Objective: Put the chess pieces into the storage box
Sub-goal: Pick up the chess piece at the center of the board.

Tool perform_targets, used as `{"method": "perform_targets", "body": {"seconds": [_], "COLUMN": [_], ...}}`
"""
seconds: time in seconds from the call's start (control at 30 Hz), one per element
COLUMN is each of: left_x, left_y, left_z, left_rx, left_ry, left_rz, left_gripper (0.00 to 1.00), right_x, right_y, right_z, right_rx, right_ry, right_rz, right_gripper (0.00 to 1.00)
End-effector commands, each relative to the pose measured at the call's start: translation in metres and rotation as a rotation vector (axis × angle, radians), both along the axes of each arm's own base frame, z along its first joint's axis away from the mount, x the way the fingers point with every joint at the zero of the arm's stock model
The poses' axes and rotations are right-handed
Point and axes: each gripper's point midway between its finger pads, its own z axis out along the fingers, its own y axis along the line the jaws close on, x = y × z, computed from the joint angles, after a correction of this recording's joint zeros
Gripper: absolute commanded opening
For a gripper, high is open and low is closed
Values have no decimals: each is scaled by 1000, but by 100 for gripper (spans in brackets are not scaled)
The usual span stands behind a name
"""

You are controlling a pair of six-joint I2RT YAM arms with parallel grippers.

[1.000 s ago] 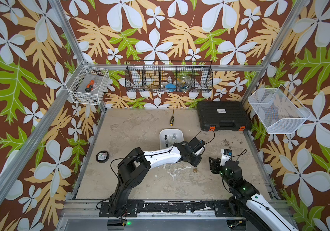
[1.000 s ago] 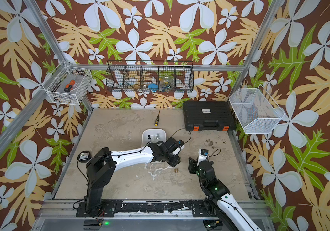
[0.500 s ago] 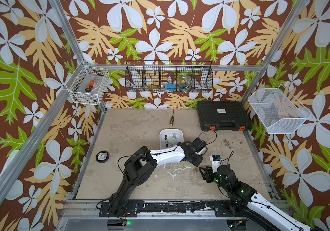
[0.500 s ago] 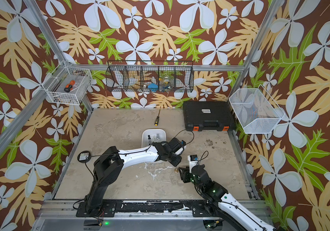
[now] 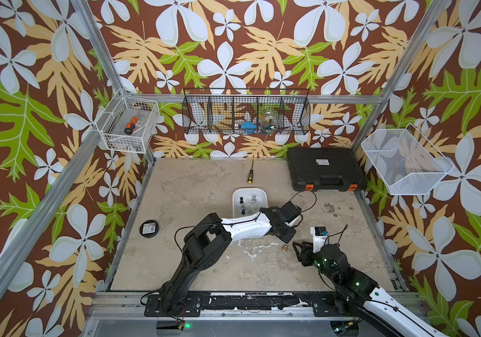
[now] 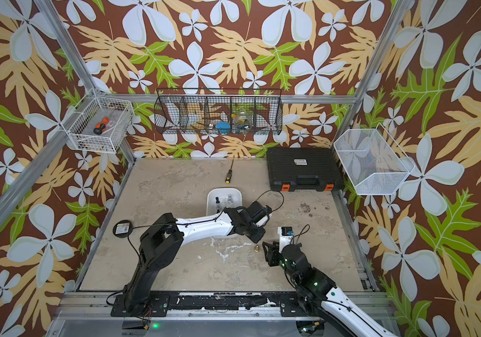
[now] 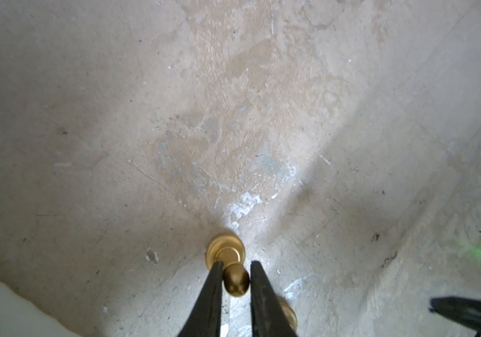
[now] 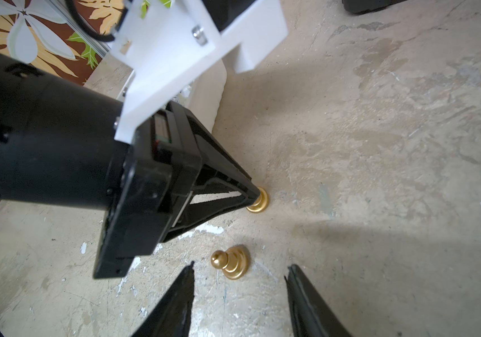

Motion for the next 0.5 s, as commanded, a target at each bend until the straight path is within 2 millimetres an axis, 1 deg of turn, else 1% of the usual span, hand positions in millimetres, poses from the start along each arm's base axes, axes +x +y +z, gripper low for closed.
{"method": "perform_targets", "body": {"seconds": [0.0, 0.1, 0.2, 0.3, 0.37, 0.47], "left_x": [3, 3, 3, 4, 5, 11], "left_y": [1, 1, 1, 2, 3, 6], "left_z": [4, 9, 12, 18, 26, 42], "left_rx": [6, -1, -5, -6, -15, -27], "left_ry": [-15, -18, -17, -26, -33, -45], "left_rz": [1, 5, 3, 9, 14, 29], "left_gripper": [17, 14, 13, 11, 11, 11], "right_x": [1, 1, 1, 0, -2, -4], "right_y": [-1, -1, -1, 3, 8, 14], "right_z": [1, 0, 0, 2, 3, 5], "right_rx": [-5, -5, -7, 1, 8, 22], "right_ry": [-8, -8, -10, -15, -21, -35], "right_rz": [-3, -3, -8, 23, 53, 94], "right_gripper": [53, 53, 53, 53, 53, 54]}}
